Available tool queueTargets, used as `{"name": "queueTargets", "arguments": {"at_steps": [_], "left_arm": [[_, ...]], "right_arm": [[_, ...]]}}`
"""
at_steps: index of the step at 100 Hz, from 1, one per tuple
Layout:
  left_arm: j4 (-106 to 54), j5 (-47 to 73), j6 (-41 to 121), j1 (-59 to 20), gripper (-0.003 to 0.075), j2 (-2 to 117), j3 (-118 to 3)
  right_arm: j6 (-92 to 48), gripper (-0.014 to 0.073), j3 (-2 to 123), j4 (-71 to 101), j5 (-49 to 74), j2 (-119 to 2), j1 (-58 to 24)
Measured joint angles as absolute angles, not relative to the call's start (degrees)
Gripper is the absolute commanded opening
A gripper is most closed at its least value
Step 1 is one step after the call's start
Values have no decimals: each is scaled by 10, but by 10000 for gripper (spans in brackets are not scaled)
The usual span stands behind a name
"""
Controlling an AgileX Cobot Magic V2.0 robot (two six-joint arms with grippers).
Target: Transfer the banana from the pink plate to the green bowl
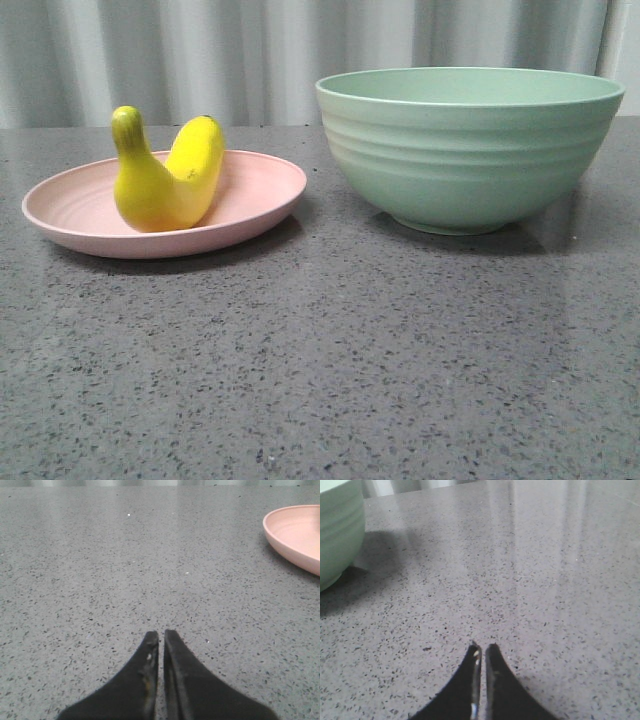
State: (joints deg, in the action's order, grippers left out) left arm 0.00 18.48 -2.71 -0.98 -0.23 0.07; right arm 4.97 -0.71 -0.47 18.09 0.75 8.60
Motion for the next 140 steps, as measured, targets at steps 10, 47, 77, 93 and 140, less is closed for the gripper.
{"name": "queueTargets", "arguments": {"at_steps": [10,47,77,93,140], "left_arm": [[0,185,-27,-10,-19,-2,1],[0,185,-27,-10,-18,-2,1],[0,185,-27,-10,-19,-2,1],[0,185,-27,-10,-19,-2,1],[0,173,-27,-10,-19,-2,1]], "right_arm": [[50,-79,-7,-5,181,8,86],[50,-79,-7,-5,181,8,86],[50,-79,-7,-5,181,8,86],[50,-79,-7,-5,181,8,86],[50,-79,-7,-4,159,8,86]]}}
